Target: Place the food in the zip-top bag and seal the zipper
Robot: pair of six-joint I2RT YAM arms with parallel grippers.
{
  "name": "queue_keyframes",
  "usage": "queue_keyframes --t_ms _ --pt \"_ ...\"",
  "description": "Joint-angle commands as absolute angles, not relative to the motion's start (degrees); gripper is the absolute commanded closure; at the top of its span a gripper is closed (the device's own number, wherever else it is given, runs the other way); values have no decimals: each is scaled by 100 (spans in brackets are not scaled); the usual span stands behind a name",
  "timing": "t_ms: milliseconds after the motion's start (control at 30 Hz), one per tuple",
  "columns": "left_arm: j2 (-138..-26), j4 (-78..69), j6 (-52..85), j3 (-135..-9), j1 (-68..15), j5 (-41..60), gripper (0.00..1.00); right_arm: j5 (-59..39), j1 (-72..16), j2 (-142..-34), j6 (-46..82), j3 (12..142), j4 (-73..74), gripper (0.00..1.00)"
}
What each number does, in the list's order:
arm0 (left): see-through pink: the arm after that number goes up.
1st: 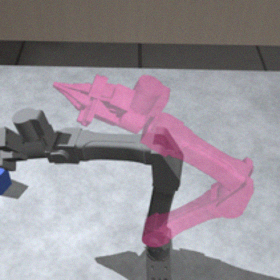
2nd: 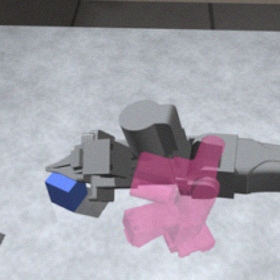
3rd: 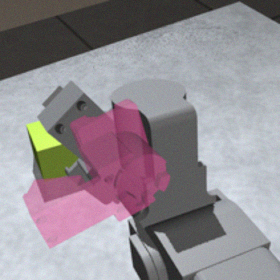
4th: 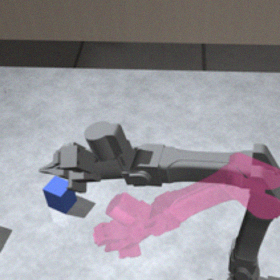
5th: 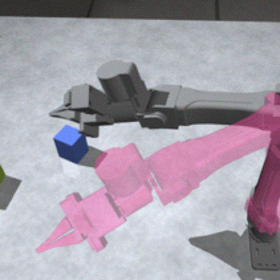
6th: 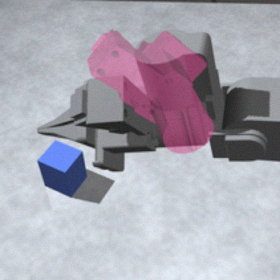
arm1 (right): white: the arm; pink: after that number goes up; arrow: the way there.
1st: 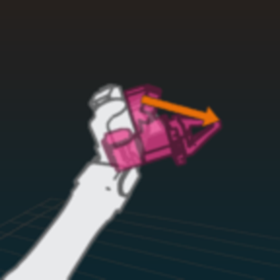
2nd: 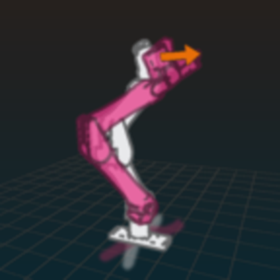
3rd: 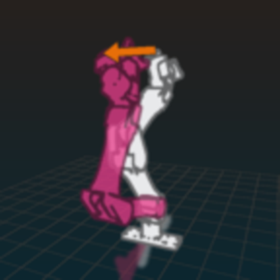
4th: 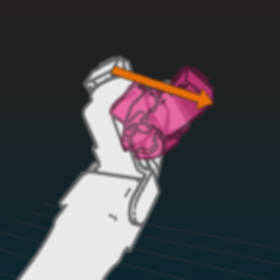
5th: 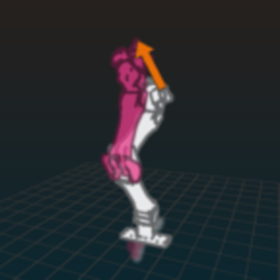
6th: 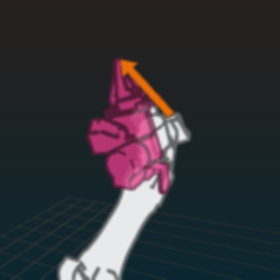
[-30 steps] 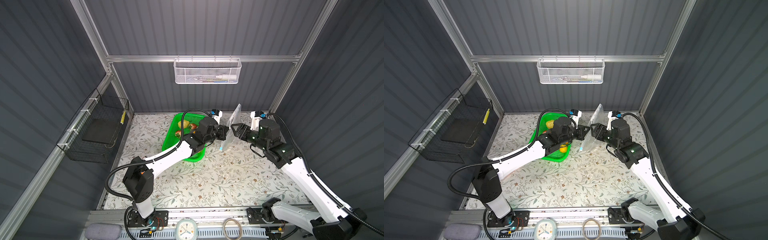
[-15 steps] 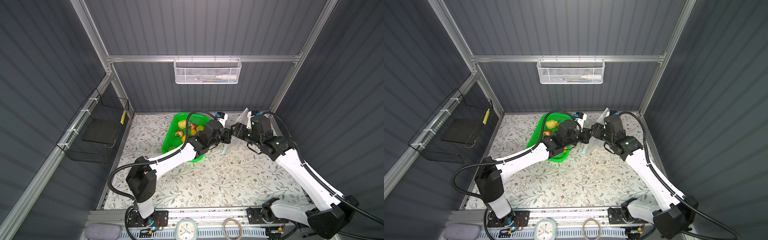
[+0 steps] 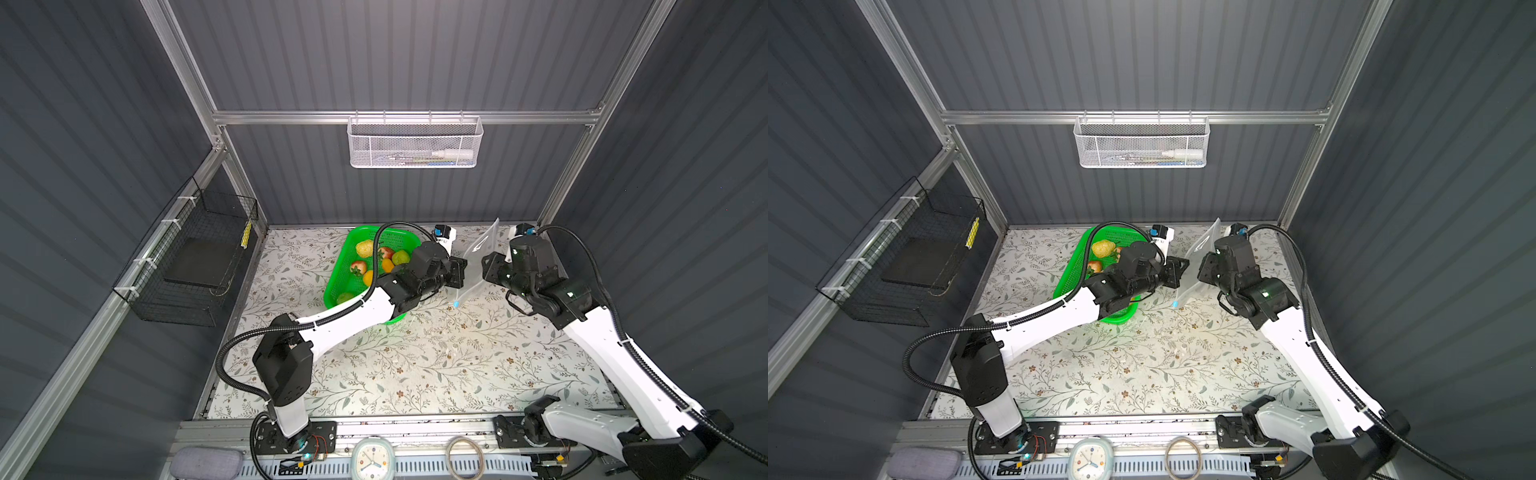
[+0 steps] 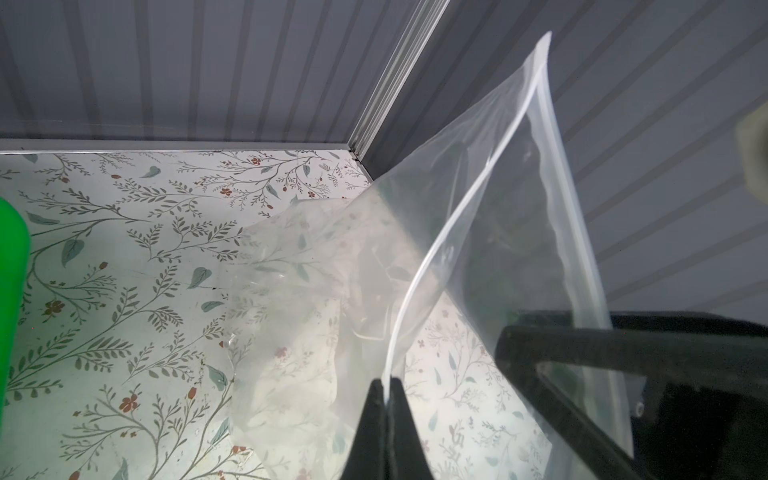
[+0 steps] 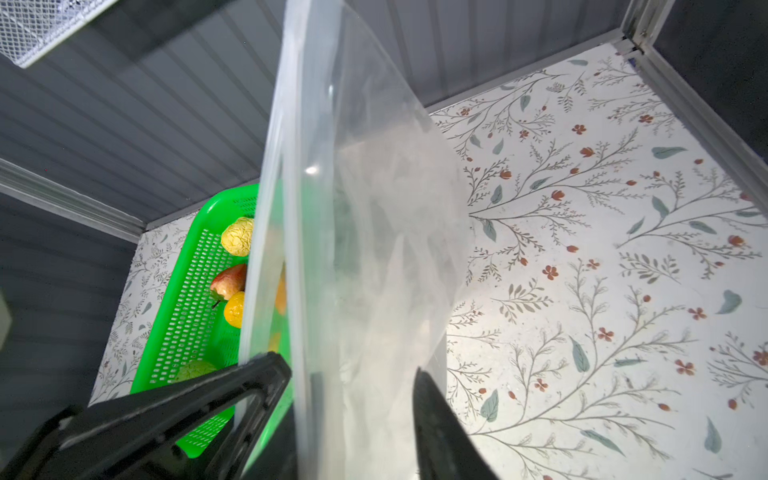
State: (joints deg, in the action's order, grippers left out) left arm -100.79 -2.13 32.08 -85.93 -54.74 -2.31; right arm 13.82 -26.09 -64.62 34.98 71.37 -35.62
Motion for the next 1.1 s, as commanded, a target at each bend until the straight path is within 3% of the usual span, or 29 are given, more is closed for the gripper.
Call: queue_keyframes --t_ms 0,200,500,733,900,1067 --pt "-10033 -71 3151 -8789 -5537 -351 100 1559 -2619 -6451 3448 7022 -3755 74" --pt "-9905 14 3103 -8883 -5548 -391 100 1863 -2526 -6094 3181 7069 -3789 100" --pt "-10001 -257 3515 -9307 -5549 837 100 2197 -2470 -5836 1899 8168 -4798 100" --pt "-10134 -563 4090 -8557 -5542 764 100 1955 -2487 -6829 1817 9102 -6153 100" --pt "-10254 -605 4411 -8157 -5538 835 100 1538 -2505 -7361 1843 8857 -6061 100" --pt "-9987 -337 4271 -7552 -5480 352 100 803 -2505 -7459 2034 8122 -5023 100"
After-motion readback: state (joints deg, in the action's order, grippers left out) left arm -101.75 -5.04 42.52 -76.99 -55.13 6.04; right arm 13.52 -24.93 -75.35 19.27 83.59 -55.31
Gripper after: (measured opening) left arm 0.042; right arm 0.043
